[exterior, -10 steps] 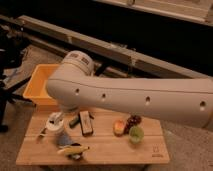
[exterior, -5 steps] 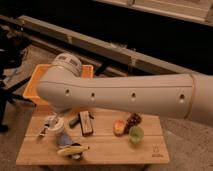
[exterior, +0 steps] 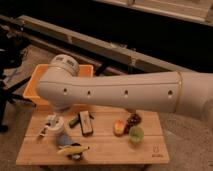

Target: Place brush in paper cup

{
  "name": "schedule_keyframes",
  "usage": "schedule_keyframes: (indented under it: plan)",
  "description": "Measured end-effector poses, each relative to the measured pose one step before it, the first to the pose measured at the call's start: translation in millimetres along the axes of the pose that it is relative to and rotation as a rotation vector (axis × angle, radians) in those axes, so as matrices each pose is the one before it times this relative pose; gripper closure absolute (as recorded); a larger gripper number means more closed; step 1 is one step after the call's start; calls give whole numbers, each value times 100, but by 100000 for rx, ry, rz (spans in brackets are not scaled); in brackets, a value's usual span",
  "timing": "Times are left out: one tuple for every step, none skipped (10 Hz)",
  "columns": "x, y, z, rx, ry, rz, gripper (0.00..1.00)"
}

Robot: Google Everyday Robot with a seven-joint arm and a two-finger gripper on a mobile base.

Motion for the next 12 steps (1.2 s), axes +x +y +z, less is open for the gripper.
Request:
schedule_keyframes:
  plan:
    - [135, -141, 401, -426, 313, 487, 100]
    - [134, -117, 464, -602, 400, 402, 100]
    - [52, -5, 321, -452, 341, 39, 100]
    - [-168, 21, 383, -420, 498, -782, 100]
    - [-143, 41, 168, -169, 316, -562, 100]
    - [-39, 27, 247, -185, 836, -278, 95]
    - [-101, -37, 251, 71, 774, -319, 86]
    - [-229, -52, 242, 126, 775, -434, 76]
    - [-178, -4, 296, -98, 820, -337, 66]
    - [-156, -101, 263, 58, 498, -156, 56]
    - [57, -132, 279, 20, 575, 90, 44]
    - [-43, -74, 319, -261, 532, -335, 33]
